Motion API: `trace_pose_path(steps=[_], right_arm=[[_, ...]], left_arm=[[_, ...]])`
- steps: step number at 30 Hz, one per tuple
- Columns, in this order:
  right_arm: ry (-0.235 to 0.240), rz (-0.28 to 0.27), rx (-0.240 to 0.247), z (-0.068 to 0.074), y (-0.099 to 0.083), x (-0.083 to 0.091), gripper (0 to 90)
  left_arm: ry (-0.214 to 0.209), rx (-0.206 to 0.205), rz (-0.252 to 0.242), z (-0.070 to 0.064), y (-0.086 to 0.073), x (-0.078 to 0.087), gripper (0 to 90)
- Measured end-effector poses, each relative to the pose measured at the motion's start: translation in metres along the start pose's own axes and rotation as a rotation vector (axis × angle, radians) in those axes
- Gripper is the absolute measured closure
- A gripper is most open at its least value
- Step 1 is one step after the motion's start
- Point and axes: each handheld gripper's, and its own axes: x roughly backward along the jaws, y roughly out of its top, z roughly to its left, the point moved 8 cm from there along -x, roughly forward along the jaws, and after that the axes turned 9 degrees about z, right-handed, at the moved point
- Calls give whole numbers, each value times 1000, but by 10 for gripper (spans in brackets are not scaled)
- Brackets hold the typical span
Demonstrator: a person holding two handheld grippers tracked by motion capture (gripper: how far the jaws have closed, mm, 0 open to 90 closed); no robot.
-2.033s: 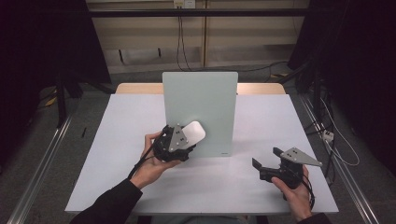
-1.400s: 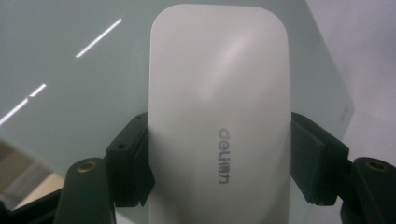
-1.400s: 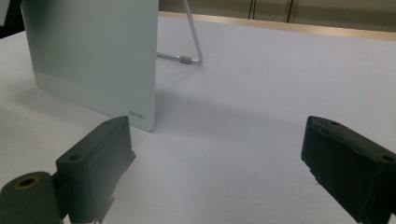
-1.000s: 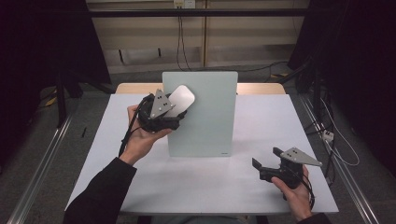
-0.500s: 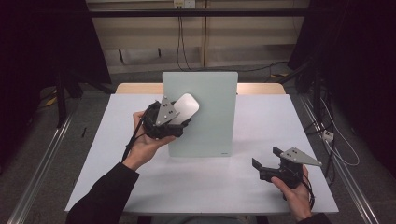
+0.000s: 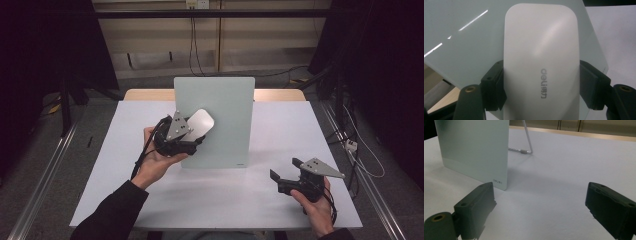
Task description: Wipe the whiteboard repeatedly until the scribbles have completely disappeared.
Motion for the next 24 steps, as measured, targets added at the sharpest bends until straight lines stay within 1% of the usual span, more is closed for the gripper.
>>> trace_pose_path(steps=[4, 6, 7, 9, 16, 19, 21, 24], right_arm=[[0, 1, 0, 0, 0, 0, 86], [0, -1, 3, 0, 0, 0, 86], [1, -1, -3, 0, 0, 0, 86], [1, 0, -6, 0, 0, 0, 86], [-4, 1, -18, 0, 1, -2, 86], [-1, 1, -6, 0, 1, -2, 86], [1, 0, -13, 0, 1, -2, 86], [2, 0, -9, 0, 1, -2, 86]], left_arm=[[-9, 9, -7, 0, -2, 2, 312], [-14, 20, -9, 0, -2, 4, 311], [-16, 23, -12, 0, -3, 5, 312], [-32, 37, -18, -2, -4, 7, 312], [-70, 48, -5, -5, -10, 9, 311], [-76, 56, -5, -5, -11, 9, 312], [-88, 56, -8, -8, -11, 10, 312], [-109, 54, -5, -12, -12, 12, 312]])
